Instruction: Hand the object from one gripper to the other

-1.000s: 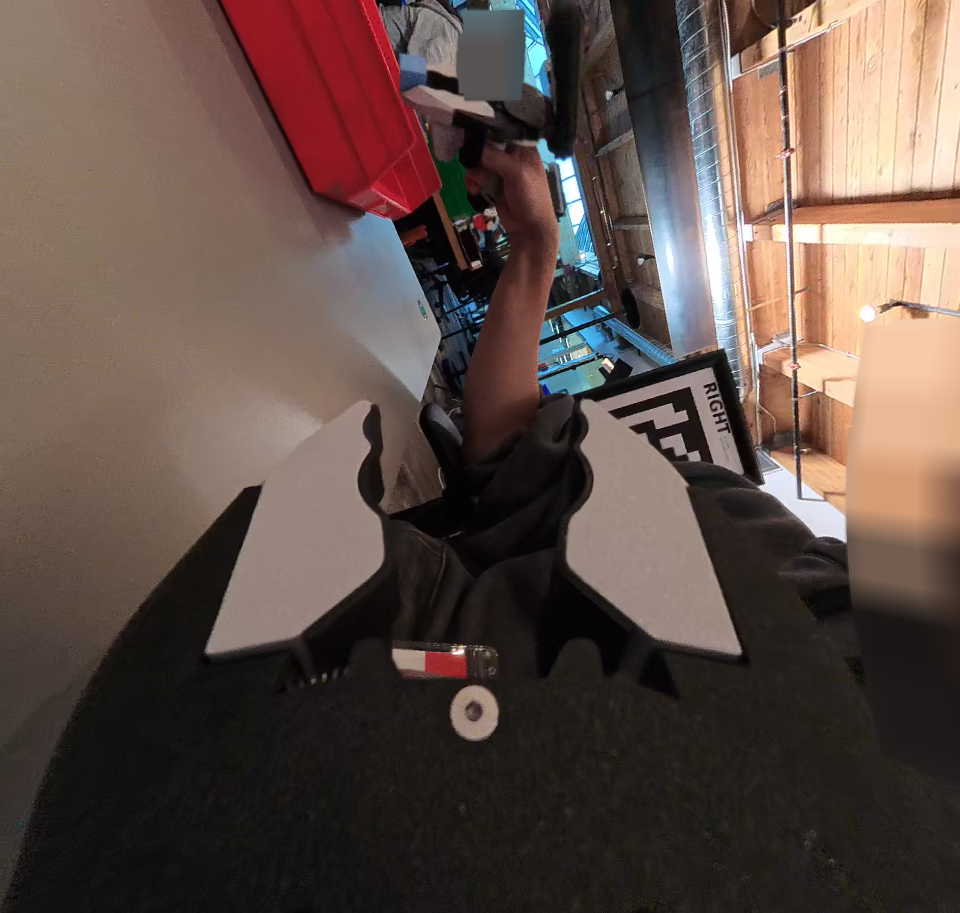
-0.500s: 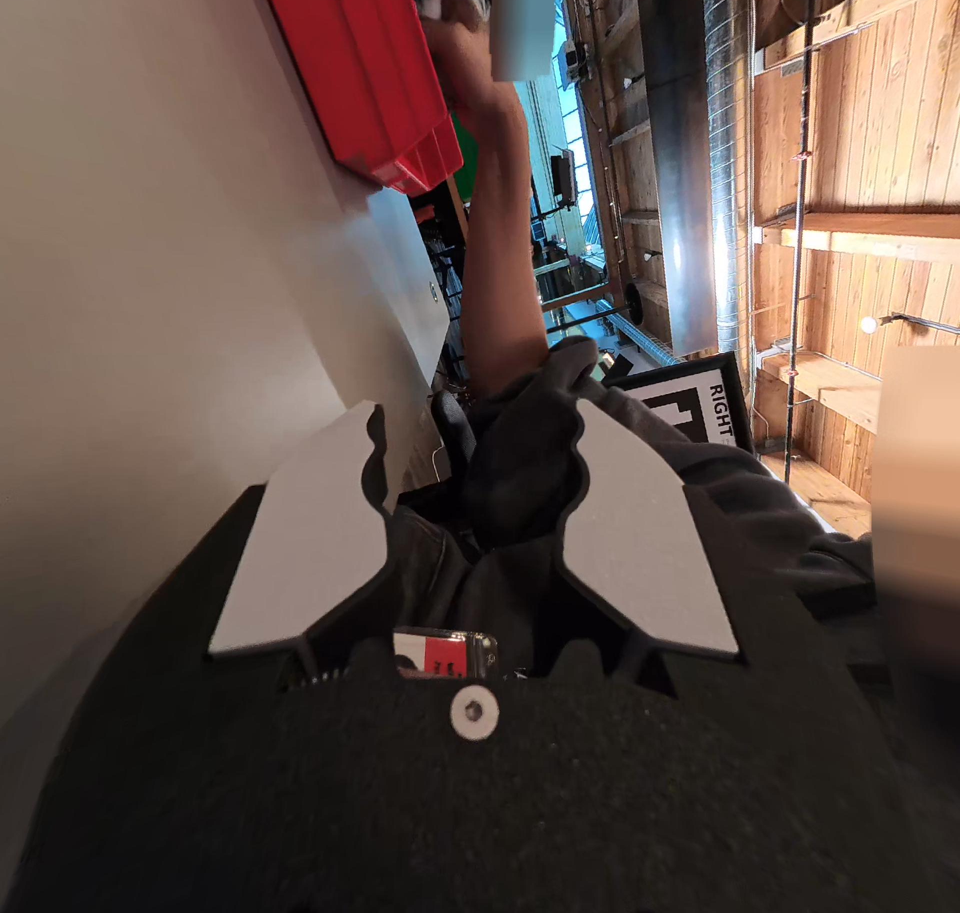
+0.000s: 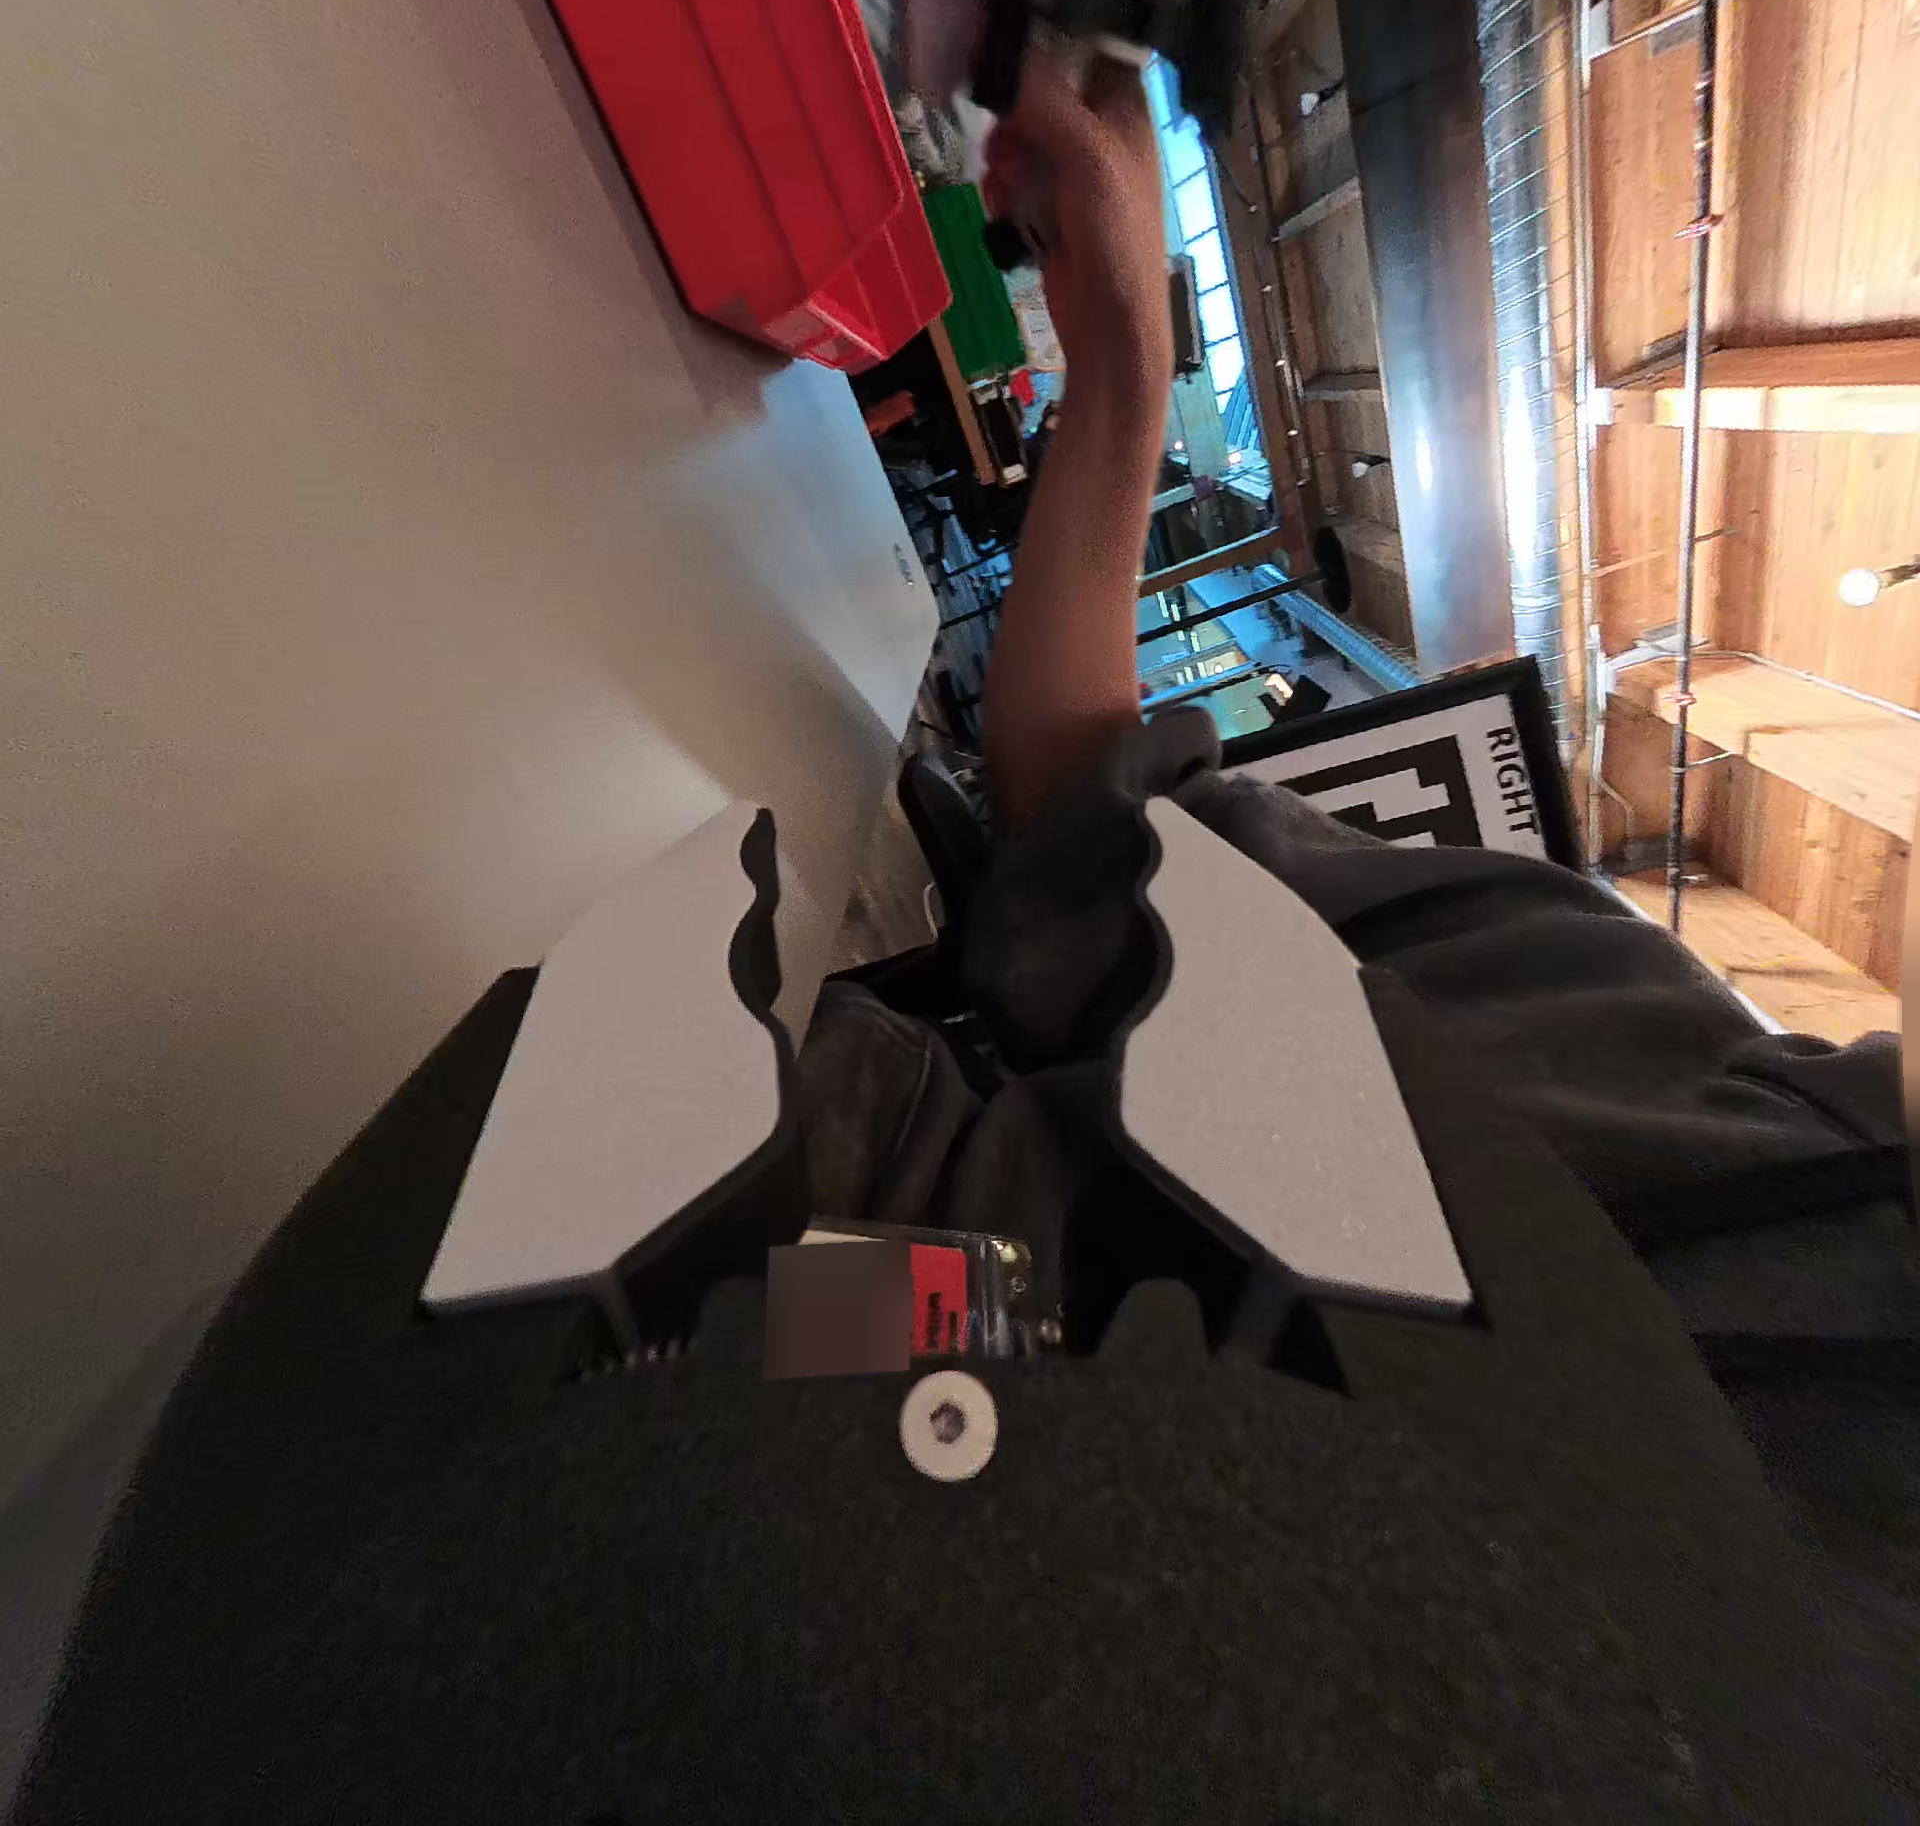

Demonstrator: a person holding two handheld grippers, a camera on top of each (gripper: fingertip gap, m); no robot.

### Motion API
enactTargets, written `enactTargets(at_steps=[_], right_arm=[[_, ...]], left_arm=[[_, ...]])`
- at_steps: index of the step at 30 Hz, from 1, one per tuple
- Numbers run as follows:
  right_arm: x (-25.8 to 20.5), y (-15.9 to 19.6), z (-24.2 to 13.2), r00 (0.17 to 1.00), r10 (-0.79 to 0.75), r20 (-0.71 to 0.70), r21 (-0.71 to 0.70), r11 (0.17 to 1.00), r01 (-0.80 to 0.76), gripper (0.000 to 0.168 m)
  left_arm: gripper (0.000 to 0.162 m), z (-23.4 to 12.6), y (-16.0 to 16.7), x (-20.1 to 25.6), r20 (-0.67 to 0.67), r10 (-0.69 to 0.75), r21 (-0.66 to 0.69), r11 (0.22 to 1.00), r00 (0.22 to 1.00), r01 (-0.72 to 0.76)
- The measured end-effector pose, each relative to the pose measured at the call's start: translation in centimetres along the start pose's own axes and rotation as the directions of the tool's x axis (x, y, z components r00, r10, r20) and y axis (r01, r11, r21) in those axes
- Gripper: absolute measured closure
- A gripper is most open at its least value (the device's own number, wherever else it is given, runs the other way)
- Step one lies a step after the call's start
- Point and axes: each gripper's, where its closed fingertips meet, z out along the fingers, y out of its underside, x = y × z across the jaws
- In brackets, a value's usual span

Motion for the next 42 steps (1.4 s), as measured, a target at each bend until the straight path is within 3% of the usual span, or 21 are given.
enactTargets(at_steps=[2, 4, 7, 11, 17, 20, 25, 29, 32, 35, 37, 42], right_arm=[[-2.5, -0.5, -4.5, 0.996, 0.078, 0.050, 0.224, 0.971, -0.088, 0.108], [-7.0, 0.5, -8.0, 0.974, 0.124, 0.188, 0.416, 0.889, -0.194, 0.110], [-14.0, 4.5, -10.5, 0.924, 0.129, 0.360, 0.556, 0.766, -0.324, 0.117], [-18.5, 10.1, -10.6, 0.898, 0.203, 0.391, 0.536, 0.743, -0.402, 0.115], [-18.2, 11.4, -10.3, 0.929, 0.181, 0.324, 0.526, 0.782, -0.336, 0.115], [-17.5, 11.6, -10.3, 0.928, 0.196, 0.316, 0.535, 0.771, -0.345, 0.116], [-18.2, 11.8, -10.1, 0.885, 0.210, 0.415, 0.496, 0.763, -0.414, 0.117], [-18.5, 11.8, -10.3, 0.868, 0.211, 0.449, 0.478, 0.764, -0.433, 0.118], [-18.4, 11.9, -10.3, 0.890, 0.189, 0.415, 0.489, 0.779, -0.393, 0.118], [-18.4, 12.0, -10.4, 0.916, 0.151, 0.373, 0.500, 0.798, -0.335, 0.119], [-18.4, 12.1, -10.3, 0.928, 0.135, 0.347, 0.508, 0.805, -0.307, 0.119], [-18.8, 12.1, -10.0, 0.920, 0.139, 0.366, 0.495, 0.808, -0.319, 0.120]], left_arm=[[0.102, -0.2, -0.3, -0.1, 0.037, 0.034, 0.008, 0.999, 0.999, -0.034], [0.102, -0.4, -0.6, -0.5, 0.102, 0.090, 0.014, 0.996, 0.991, -0.092], [0.105, -1.3, -1.3, -2.9, 0.337, 0.206, 0.006, 0.975, 0.919, -0.221], [0.108, -2.6, -2.7, -3.5, 0.509, 0.334, -0.014, 0.925, 0.793, -0.380], [0.106, -5.5, -5.6, -4.5, 0.712, 0.388, -0.095, 0.879, 0.586, -0.467], [0.095, -8.6, -9.5, -2.9, 0.778, 0.371, -0.099, 0.870, 0.507, -0.484], [0.095, -15.3, -17.5, -2.2, 0.890, 0.337, -0.162, 0.863, 0.307, -0.479], [0.095, -18.8, -21.2, -5.8, 0.906, 0.391, -0.324, 0.888, 0.165, -0.325], [0.100, -20.6, -22.3, -9.5, 0.871, 0.486, -0.469, 0.865, 0.066, -0.178], [0.100, -20.6, -22.2, -12.7, 0.743, 0.668, -0.662, 0.743, 0.048, -0.094], [0.098, -20.6, -21.6, -14.3, 0.639, 0.766, -0.765, 0.643, 0.075, -0.045], [0.097, -22.4, -22.3, -17.1, 0.529, 0.847, -0.845, 0.522, 0.053, 0.115]])
